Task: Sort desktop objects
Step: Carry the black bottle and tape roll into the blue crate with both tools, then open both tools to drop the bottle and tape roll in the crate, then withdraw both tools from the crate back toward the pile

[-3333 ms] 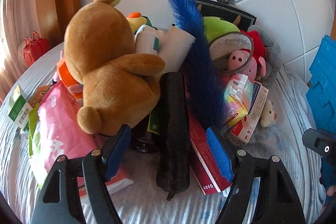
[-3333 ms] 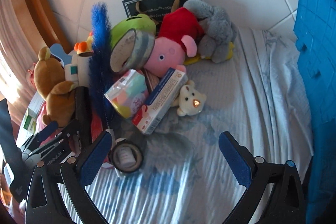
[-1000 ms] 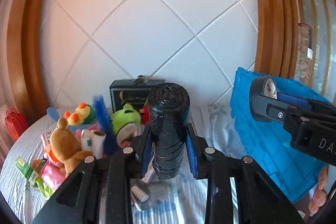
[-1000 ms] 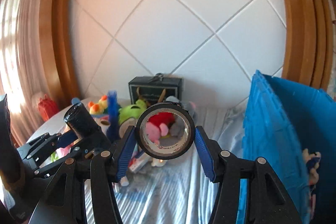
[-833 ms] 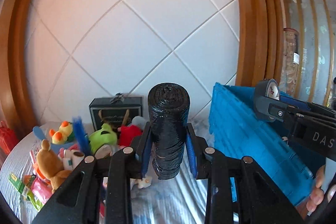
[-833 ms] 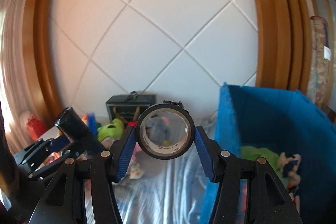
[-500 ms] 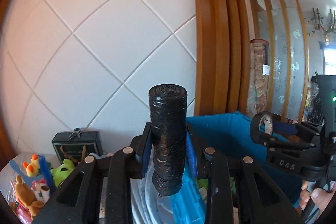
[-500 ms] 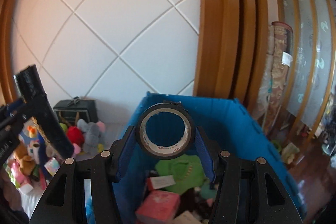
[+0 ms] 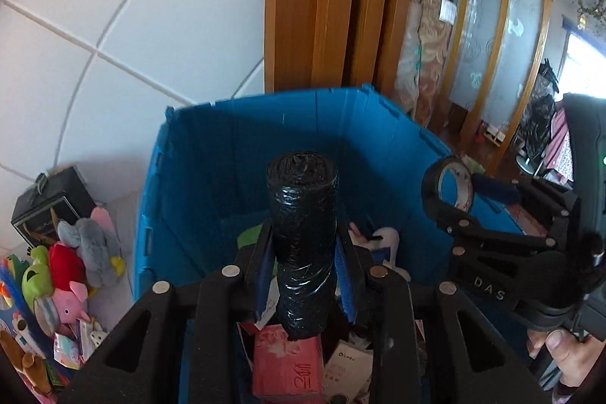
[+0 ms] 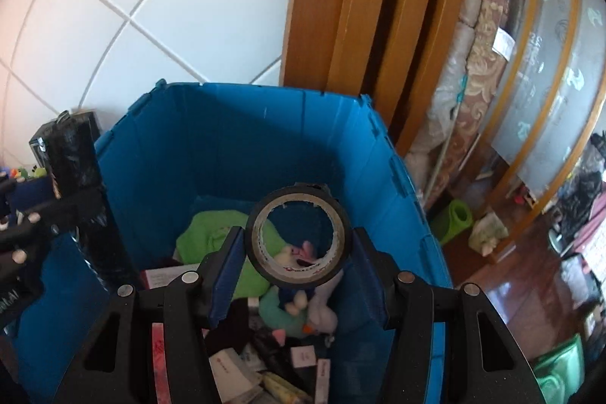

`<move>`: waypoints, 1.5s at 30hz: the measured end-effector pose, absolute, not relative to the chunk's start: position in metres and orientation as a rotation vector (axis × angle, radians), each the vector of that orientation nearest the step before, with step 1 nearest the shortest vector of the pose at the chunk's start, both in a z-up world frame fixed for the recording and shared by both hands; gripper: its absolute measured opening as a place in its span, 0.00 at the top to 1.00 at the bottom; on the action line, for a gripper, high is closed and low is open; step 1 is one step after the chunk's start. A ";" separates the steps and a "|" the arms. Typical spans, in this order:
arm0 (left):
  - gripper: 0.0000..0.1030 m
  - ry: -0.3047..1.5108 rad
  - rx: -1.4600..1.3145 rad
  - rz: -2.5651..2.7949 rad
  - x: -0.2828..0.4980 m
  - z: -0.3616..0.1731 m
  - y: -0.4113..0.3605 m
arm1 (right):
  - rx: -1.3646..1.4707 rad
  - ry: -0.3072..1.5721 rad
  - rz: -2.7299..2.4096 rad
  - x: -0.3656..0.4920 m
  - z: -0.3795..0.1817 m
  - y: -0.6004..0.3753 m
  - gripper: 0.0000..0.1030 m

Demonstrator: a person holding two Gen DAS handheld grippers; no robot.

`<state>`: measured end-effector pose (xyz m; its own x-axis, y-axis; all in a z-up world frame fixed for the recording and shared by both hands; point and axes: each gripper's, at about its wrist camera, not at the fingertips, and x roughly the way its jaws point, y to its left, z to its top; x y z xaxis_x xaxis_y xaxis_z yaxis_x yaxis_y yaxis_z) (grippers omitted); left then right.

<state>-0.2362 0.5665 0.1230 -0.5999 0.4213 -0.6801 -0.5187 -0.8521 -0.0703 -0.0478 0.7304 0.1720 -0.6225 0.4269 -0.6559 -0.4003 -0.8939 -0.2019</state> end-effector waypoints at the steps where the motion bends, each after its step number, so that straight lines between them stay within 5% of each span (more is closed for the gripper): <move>1: 0.72 0.203 -1.022 2.395 -0.242 0.114 0.575 | -1.055 -0.046 2.455 -0.053 0.167 0.735 0.46; 8: 0.72 0.267 -1.394 2.226 -0.277 0.037 0.600 | -1.504 -0.045 2.311 -0.087 0.089 0.759 0.46; 18: 0.71 0.404 -1.547 2.174 -0.271 0.007 0.609 | -1.758 -0.091 2.161 -0.083 0.033 0.768 0.46; 23: 0.44 0.406 -1.552 2.188 -0.270 0.009 0.606 | -1.796 -0.073 2.145 -0.082 0.022 0.770 0.43; 24: 0.44 0.402 -1.555 2.191 -0.275 0.006 0.605 | -1.797 -0.075 2.148 -0.081 0.022 0.770 0.39; 26: 0.44 0.409 -1.569 2.199 -0.276 0.005 0.603 | -1.787 -0.099 2.150 -0.081 0.024 0.767 0.14; 31: 0.44 0.375 -1.550 2.213 -0.275 0.014 0.596 | -1.786 -0.127 2.172 -0.080 0.034 0.761 0.02; 45: 0.43 0.277 -1.138 2.340 -0.208 0.107 0.545 | -1.536 -0.127 2.485 -0.041 0.126 0.712 0.00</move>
